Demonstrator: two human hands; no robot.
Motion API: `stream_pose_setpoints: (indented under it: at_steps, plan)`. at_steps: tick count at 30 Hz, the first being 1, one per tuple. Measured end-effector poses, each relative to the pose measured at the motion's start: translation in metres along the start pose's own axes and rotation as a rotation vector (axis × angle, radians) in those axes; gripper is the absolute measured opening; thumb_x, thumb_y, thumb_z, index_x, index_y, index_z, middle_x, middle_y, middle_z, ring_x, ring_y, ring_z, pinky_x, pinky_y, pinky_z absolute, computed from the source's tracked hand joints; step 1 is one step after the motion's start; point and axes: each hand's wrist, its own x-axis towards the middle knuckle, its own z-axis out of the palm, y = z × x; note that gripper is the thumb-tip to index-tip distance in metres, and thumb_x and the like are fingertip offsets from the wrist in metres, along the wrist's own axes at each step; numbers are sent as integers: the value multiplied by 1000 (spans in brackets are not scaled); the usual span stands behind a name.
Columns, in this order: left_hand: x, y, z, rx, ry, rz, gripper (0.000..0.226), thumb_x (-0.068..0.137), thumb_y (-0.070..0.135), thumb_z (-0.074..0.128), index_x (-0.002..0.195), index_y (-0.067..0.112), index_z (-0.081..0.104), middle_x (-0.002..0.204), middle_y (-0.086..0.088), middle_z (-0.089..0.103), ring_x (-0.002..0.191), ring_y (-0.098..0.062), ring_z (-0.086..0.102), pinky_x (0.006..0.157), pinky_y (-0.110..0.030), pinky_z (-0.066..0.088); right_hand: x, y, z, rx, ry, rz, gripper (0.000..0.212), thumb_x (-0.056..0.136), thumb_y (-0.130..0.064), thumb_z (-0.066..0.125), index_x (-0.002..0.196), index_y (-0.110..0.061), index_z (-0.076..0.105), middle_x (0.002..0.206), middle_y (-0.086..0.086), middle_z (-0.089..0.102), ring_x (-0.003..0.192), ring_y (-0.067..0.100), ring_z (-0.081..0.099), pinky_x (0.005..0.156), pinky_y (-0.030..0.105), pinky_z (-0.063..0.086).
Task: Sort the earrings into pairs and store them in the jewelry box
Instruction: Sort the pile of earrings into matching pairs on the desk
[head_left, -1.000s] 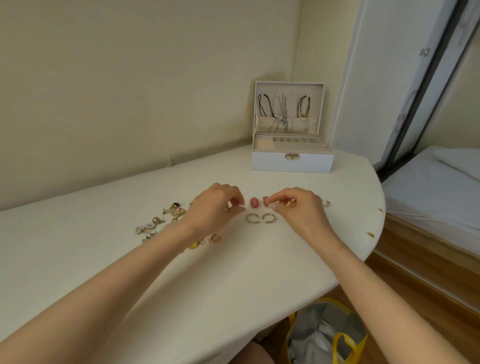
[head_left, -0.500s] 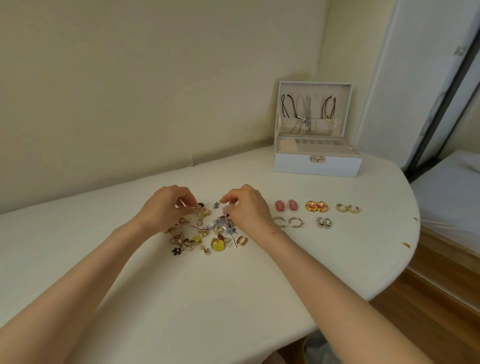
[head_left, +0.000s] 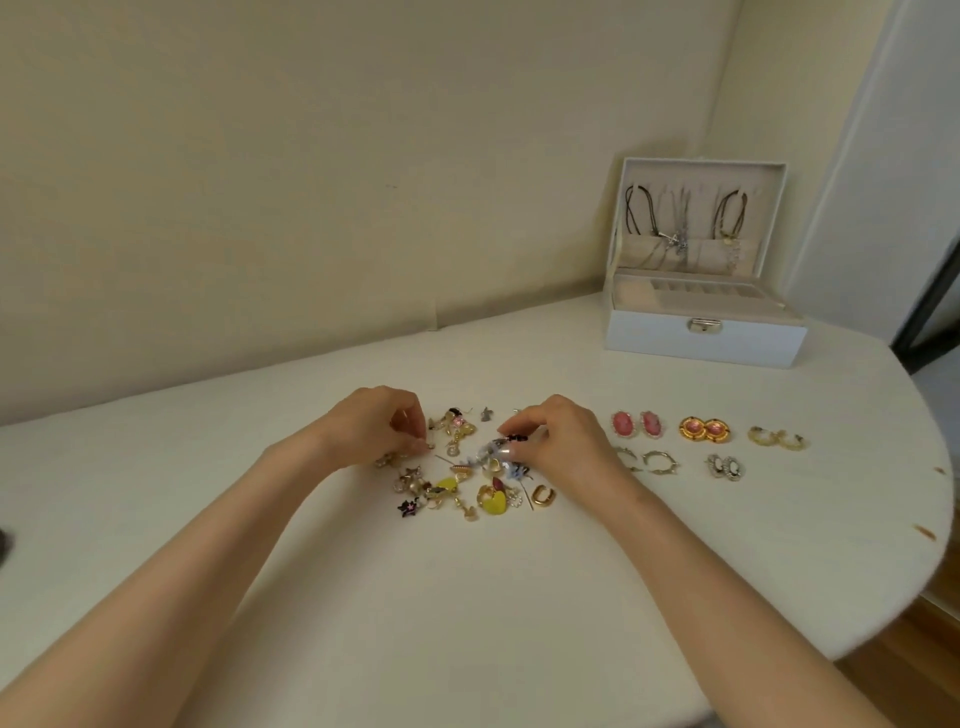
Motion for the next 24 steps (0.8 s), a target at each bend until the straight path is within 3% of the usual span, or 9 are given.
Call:
stream_pose_setpoints:
  at_steps: [5,7,10,13,20,24]
  plan:
    - [0,1,1,-19,20,36,7,82,18,69,84,20,62,89,-1,64,81,-14,56,72,-22,44,-1,-1,3,42,22,-35,21,82,-11,68,102,-17,72,91,-7,57,74,4,53,61,3,38]
    - [0,1,2,-15,26,43,8,83,15,68,84,19,61,85,4,62,79,-12,55,66,-16,41,-4,-5,2,114,12,-60,23,82,-5,67,101,-16,72,92,-5,64,71,2,55,62,2,40]
    - [1,1,2,-16,29,43,9,83,14,67,84,20,61,80,9,58,73,-5,52,61,-12,37,-6,-9,1,143,-10,-134,23,80,-2,67,90,-23,74,95,-4,65,81,9,57,71,16,45]
    - [2,0,2,-22,31,47,10,83,13,67,85,20,61,80,9,58,73,-6,52,61,-13,38,-7,-11,2,33,-90,-159,21,76,-9,74,80,-30,73,89,-8,58,86,12,50,78,26,43]
    - [2,1,-3,-42,53,45,11,85,10,64,91,18,62,90,4,62,81,-11,58,68,-18,43,-7,-7,4,-100,-105,-170,20,74,-18,77,91,-27,72,89,-7,52,85,8,45,74,22,37]
    - [0,-4,-14,-82,107,16,12,88,4,57,92,13,63,85,6,62,73,-5,57,59,-10,38,-8,-6,6,-124,-98,-206,11,78,-26,73,88,-29,70,90,-10,50,84,3,43,69,17,34]
